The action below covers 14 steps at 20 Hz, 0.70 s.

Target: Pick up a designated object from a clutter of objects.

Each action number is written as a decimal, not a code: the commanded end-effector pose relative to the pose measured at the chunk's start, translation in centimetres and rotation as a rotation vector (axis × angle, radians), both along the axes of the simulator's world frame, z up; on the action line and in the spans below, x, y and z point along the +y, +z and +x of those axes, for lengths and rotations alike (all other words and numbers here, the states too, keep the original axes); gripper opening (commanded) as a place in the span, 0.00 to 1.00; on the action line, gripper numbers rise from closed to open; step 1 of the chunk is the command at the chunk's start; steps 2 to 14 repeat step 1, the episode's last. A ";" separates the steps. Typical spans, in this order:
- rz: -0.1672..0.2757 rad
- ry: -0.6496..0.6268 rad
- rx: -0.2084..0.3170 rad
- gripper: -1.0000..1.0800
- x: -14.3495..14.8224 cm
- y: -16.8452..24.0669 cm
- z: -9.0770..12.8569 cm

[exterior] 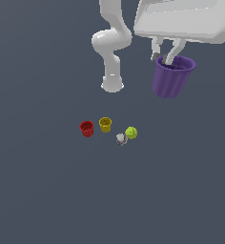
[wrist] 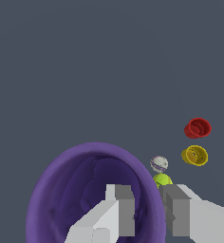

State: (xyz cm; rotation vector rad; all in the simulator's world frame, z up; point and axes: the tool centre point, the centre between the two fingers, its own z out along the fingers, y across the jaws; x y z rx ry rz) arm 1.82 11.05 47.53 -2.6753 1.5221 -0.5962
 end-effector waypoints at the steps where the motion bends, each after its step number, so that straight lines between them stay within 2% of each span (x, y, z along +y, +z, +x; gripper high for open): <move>1: 0.000 0.000 -0.001 0.00 0.0 0.0 0.0; 14: 0.000 0.000 -0.001 0.00 0.0 0.0 0.0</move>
